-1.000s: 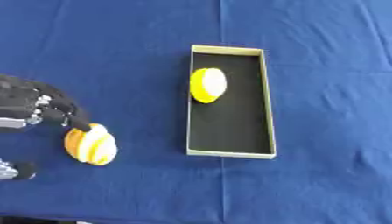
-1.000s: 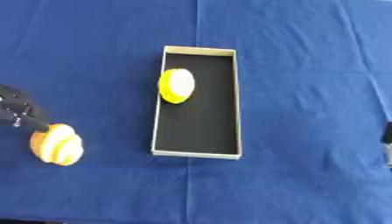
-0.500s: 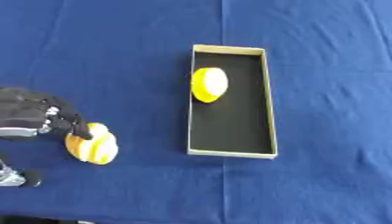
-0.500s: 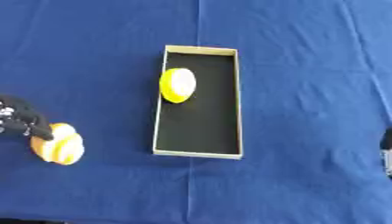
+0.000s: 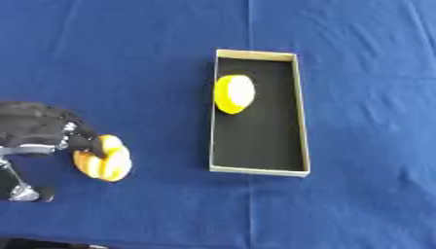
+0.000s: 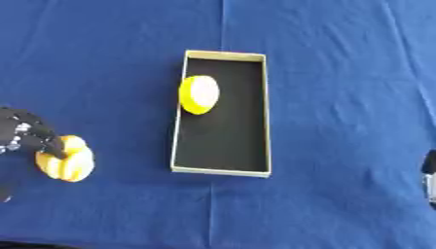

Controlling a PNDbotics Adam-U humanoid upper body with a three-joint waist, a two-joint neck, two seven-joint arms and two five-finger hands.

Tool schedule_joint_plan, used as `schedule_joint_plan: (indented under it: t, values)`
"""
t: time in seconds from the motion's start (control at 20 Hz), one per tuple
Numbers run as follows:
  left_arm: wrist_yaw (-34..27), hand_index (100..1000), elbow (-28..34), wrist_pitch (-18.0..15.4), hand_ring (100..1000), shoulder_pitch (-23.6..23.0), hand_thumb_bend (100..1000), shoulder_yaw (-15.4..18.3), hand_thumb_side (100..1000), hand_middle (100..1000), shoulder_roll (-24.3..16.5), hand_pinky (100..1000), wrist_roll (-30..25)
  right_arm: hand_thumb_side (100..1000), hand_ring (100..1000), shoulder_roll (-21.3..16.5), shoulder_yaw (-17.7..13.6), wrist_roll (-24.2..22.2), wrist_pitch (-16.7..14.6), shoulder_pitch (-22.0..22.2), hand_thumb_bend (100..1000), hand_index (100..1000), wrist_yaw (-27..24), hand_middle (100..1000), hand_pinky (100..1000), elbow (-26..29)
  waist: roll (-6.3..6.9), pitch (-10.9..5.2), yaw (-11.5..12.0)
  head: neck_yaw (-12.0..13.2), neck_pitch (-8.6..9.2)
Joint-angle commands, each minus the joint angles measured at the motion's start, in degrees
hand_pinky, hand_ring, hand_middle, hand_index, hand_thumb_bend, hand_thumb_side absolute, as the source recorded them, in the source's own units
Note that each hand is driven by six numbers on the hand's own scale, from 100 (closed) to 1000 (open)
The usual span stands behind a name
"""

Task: Pick up objects on the table and place them in the box.

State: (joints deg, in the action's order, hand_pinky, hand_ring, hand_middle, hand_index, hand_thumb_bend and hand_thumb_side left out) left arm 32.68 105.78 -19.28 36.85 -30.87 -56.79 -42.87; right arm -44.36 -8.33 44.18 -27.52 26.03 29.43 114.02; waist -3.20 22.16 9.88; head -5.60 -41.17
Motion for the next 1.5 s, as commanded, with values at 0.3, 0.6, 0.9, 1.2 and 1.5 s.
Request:
schedule_joint_plan:
  t: [0.3, 0.6, 0.9, 1.2, 1.5]
  values:
    - [3.8, 726, -3.0, 2.8, 674, 1.6, 311, -1.4, 100, 572, 1.0, 789, 7.2, 593, 909, 0.9, 0.8, 1.6, -2.3, 0.4, 100, 895, 0.5, 799, 780, 0.6, 0.11, -0.71, 0.0, 0.5, 0.54]
    - [7.4, 570, -3.9, 2.4, 534, 2.2, 504, -2.1, 100, 437, 2.0, 679, 15.9, 632, 907, 1.6, 0.6, 1.0, -3.4, 0.5, 100, 896, 0.2, 794, 779, 0.6, 0.07, -0.71, -0.1, 0.7, 0.45]
    - [9.4, 448, -8.0, 2.6, 421, 2.1, 283, -2.9, 100, 322, 3.6, 603, 26.9, 667, 906, 2.8, 0.9, 0.1, -3.3, 0.7, 100, 900, 0.0, 792, 777, 0.6, -0.03, -0.68, -0.1, 0.8, 0.44]
    - [4.4, 425, -5.8, 4.2, 398, 1.5, 244, -0.3, 100, 298, 2.6, 584, 31.4, 685, 906, 3.4, 1.0, -0.1, -3.1, 1.2, 100, 901, 0.1, 791, 778, 0.6, -0.03, -0.74, -0.2, 0.5, 0.25]
    - [0.9, 431, 4.4, 4.2, 415, 5.3, 366, 4.3, 100, 306, 0.4, 556, 29.0, 669, 906, 3.2, 0.4, 0.6, -3.5, 1.7, 100, 899, 0.2, 791, 778, 0.6, 0.36, -1.28, 0.2, 0.2, -0.06]
